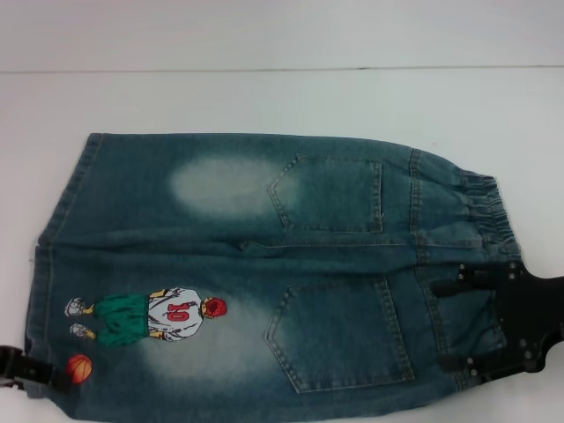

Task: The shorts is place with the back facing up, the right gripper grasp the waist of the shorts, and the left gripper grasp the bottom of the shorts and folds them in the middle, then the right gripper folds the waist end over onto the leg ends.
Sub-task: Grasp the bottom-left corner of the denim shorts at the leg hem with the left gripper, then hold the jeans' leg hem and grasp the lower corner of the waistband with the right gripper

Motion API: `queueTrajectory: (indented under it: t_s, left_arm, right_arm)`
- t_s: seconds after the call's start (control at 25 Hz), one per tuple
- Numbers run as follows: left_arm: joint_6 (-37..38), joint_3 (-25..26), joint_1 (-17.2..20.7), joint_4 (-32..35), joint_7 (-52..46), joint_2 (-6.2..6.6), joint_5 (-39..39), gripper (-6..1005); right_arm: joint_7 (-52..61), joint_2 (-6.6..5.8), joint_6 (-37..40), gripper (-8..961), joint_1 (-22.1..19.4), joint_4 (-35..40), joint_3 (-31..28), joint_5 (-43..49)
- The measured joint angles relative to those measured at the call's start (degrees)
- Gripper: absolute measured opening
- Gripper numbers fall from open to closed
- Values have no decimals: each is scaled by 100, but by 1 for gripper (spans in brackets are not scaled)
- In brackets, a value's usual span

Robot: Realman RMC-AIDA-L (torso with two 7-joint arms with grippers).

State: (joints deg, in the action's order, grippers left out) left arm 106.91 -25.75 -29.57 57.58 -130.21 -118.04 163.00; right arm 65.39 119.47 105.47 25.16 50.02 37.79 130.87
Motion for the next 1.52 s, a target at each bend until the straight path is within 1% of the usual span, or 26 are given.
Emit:
queueTrajectory:
  t_s: [0.12, 0.56, 0.68, 0.72, 0.76, 0.88, 0.96, 1.04, 1.2, 1.36, 1.52]
  left_arm:
    - [-81, -1, -53, -44, -24, -4, 33, 567]
    - [-23, 8, -93, -4, -81, 30, 39, 315]
    - [-10, 7, -92, -1, -81, 37, 44, 179]
    - [-7, 4, -92, -1, -79, 37, 46, 134]
    - [-4, 4, -96, -1, -77, 38, 49, 89]
    - [13, 1, -125, -1, -66, 47, 51, 82]
    - [28, -11, -144, -1, -46, 54, 51, 76]
    - [25, -60, -154, -4, -35, 55, 50, 74]
    - [5, -189, -157, -24, -36, 55, 53, 74]
    - [8, -216, -156, -21, -34, 53, 59, 74]
    - [8, -223, -153, -25, -30, 53, 59, 74]
  right_arm:
    - [0, 6, -20, 912, -2, -9, 0, 0]
    - [50, 7, -55, 911, 31, -10, 0, -7]
    - [130, 7, -68, 912, 32, -4, -34, -10]
    - [479, -14, -122, 912, 40, 78, -76, -5]
    - [479, -14, -122, 911, 40, 78, -76, -5]
    - [1449, -89, -171, 907, 114, 413, -99, 174]
    - [2135, -119, -106, 905, 225, 759, -82, 611]
    - [2665, -113, 39, 904, 385, 1075, -53, 1241]
    - [3199, -79, 550, 901, 777, 1325, -4, 2448]
    - [3564, -45, 687, 898, 1025, 1561, 85, 3233]
    - [3862, -23, 773, 897, 1134, 1654, 279, 3621]
